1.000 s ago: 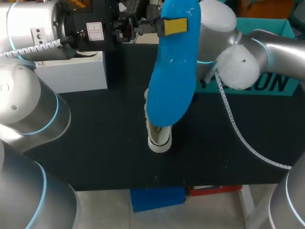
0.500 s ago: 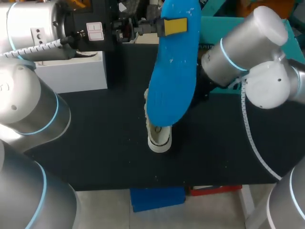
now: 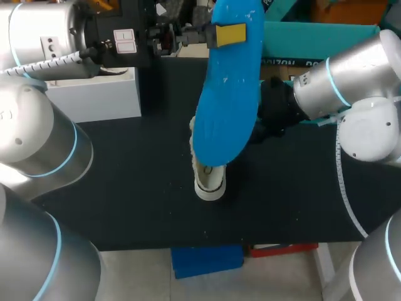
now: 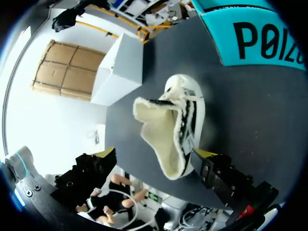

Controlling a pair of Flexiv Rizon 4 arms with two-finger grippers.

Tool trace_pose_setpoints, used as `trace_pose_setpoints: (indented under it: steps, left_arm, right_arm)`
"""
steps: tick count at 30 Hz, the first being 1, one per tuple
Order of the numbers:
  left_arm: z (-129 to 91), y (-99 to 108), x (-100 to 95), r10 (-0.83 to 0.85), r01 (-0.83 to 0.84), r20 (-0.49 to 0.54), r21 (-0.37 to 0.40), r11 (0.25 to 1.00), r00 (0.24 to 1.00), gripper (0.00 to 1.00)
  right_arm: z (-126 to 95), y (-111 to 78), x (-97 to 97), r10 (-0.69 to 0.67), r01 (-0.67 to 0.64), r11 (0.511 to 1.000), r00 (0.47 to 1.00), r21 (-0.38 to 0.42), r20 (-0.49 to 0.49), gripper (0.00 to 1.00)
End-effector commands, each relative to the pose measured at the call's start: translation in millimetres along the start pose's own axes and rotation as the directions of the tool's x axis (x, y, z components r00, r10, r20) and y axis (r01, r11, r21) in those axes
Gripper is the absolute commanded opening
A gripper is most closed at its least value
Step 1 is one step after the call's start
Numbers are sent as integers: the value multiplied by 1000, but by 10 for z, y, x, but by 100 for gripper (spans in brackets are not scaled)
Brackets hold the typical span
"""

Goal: Take the shoe out of the shoebox, open the shoe tongue, remove and reinsert the insole, then place the shoe into the shoebox

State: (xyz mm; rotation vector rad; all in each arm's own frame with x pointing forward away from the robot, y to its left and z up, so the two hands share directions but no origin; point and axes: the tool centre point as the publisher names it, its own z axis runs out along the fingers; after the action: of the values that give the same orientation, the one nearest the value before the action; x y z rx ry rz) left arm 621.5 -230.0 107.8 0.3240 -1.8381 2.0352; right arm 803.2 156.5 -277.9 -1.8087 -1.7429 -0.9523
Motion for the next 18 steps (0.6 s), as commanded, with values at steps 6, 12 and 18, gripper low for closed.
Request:
trace_pose_setpoints:
  steps: [6,12,18]
  left_arm:
    - [12,2,5,-1,1,4,-1,1000,1000,0]
    - [12,2,5,-1,1,4,-1,1000,1000,0]
    - [12,2,5,-1,1,4,-1,1000,1000,0]
  right_arm:
    - [-300,-75,87,25,-45,998,913,-39,-407,100]
    - [-378,-43,151,33,-65,997,855,-43,-517,100]
    - [-423,-23,203,32,-72,996,826,-50,-562,100]
